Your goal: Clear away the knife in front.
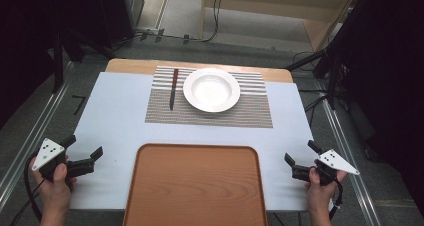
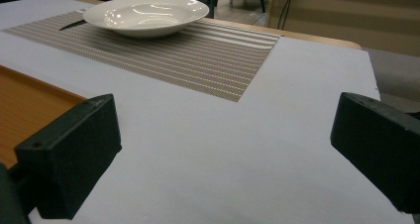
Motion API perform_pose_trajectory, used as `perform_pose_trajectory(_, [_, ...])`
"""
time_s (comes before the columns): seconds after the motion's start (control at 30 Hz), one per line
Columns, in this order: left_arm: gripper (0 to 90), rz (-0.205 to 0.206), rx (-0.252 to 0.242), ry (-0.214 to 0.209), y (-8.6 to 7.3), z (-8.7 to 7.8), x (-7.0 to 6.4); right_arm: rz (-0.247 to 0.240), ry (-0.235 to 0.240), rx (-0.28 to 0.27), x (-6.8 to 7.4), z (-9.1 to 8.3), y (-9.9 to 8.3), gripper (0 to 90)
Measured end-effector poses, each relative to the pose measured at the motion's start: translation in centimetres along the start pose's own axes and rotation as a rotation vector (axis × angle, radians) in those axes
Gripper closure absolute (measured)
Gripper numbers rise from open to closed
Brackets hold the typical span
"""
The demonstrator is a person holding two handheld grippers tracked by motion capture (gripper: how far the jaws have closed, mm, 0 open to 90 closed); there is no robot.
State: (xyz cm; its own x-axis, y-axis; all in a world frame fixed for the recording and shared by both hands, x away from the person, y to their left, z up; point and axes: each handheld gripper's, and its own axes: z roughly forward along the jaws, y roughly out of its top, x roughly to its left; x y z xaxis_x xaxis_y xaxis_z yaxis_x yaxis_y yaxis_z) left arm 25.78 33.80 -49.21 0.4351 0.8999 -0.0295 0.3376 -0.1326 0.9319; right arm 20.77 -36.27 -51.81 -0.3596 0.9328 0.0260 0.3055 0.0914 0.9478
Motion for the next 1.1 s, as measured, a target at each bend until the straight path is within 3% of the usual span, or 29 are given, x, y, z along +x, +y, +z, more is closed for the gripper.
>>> perform_pose_trajectory(0.37, [0.0, 0.012, 0.015, 0.012, 0.7, 0.1, -0.4, -0.016, -0.014, 0.022, 0.4, -0.2, 0.2, 0.0])
perform_pose_trajectory(0.47, [0.0, 0.01, 0.012, 0.003, 1.6, 0.2, -1.2, 0.012, 0.0, 0.013, 0.4, -0.4, 0.3, 0.0])
perform_pose_trajectory(0.63, [0.0, -0.003, -0.006, 0.002, 2.7, 0.5, -1.9, -0.008, 0.0, 0.029, 0.5, -0.3, 0.1, 0.0])
perform_pose_trajectory(0.73, [0.0, 0.008, -0.015, -0.003, 3.8, 0.8, -2.6, -0.004, 0.007, 0.025, 0.4, -0.2, 0.0, 0.0])
perform_pose_trajectory(1.1, [0.0, 0.013, -0.004, -0.031, 6.5, 2.2, -3.7, -0.018, 0.01, 0.029, 0.7, 0.0, -0.1, 0.0])
